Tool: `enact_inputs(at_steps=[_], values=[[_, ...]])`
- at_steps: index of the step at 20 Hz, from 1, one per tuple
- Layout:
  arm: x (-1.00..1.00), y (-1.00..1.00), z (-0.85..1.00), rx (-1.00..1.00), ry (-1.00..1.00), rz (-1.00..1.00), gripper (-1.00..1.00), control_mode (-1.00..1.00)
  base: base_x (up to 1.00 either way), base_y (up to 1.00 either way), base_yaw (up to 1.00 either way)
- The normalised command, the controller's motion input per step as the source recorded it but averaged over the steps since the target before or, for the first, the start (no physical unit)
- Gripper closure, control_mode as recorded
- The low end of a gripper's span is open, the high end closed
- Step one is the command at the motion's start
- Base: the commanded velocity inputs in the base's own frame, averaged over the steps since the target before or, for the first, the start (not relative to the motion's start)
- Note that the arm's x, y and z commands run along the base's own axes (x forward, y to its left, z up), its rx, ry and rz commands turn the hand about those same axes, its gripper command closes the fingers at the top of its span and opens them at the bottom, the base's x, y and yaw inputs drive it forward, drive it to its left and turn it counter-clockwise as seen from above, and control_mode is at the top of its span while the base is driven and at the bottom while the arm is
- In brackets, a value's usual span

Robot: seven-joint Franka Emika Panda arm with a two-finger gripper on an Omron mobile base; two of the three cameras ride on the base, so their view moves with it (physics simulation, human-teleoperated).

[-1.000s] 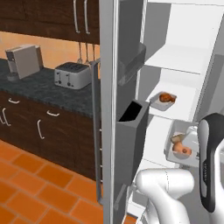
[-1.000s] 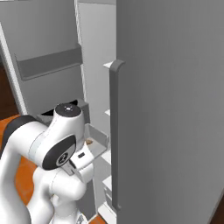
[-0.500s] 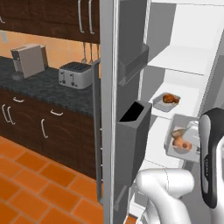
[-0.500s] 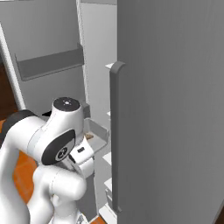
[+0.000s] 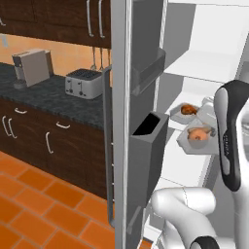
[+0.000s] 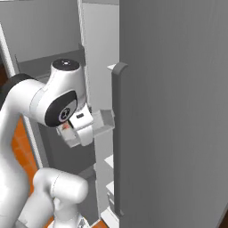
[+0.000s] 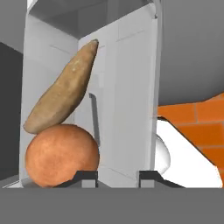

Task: Take the meat container that has the chicken drumstick and place it on the second highest rack of the freezer. Then take the vegetable container that has the onion and sweet potato and place it on the highest rack of the freezer.

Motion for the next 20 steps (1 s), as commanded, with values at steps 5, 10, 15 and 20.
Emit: enact_inputs(at_steps=[5, 10, 15, 20], values=[[0.51, -0.07, 0.22, 0.08, -0.32, -0.04, 1.0, -1.0, 0.0, 0.0, 0.0], [-0.1, -0.06, 0.12, 0.09, -0.5, 0.0, 1.0, -1.0, 0.0, 0.0, 0.0], [0.61, 0.0, 0.39, 0.03, -0.33, 0.0, 1.0, -1.0, 0.0, 0.0, 0.0], [0.64, 0.0, 0.7, 0.0, -0.13, -0.01, 1.0, -1.0, 0.0, 0.0, 0.0]])
